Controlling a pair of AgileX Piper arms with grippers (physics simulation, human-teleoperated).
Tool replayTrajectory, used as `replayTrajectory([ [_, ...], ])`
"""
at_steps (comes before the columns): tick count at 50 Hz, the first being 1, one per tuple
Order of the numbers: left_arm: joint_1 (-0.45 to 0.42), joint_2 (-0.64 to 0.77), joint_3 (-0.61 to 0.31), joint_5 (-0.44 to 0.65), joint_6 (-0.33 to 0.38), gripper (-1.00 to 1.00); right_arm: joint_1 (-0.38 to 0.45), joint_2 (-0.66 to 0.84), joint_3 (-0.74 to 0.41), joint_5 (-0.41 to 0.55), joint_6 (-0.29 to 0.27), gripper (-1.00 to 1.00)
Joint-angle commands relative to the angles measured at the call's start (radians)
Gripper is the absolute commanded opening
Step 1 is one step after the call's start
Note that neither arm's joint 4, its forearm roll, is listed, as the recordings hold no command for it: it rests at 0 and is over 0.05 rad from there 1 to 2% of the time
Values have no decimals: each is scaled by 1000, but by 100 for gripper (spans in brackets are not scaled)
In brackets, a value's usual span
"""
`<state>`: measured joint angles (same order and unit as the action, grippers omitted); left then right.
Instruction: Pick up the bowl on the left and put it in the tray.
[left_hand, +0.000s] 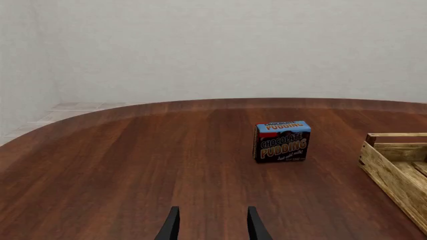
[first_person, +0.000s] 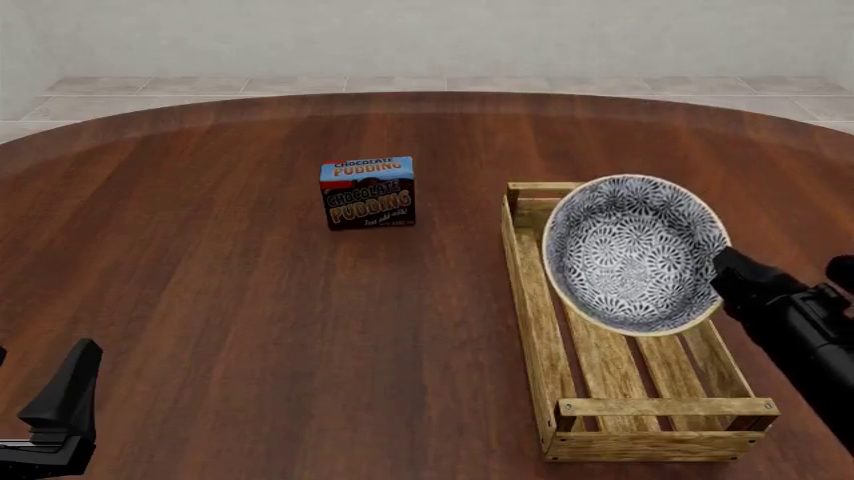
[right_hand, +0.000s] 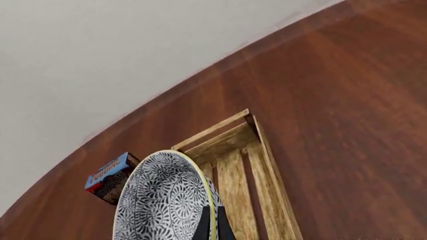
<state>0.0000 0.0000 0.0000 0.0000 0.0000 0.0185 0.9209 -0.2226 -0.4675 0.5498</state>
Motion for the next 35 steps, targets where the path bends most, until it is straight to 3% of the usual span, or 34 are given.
replayTrajectory([
  [1,0,0,0,0,0,100,2,28,3,-31,15,-100],
  [35,0,0,0,0,0,100,-11,106,37,-102,36,-100],
])
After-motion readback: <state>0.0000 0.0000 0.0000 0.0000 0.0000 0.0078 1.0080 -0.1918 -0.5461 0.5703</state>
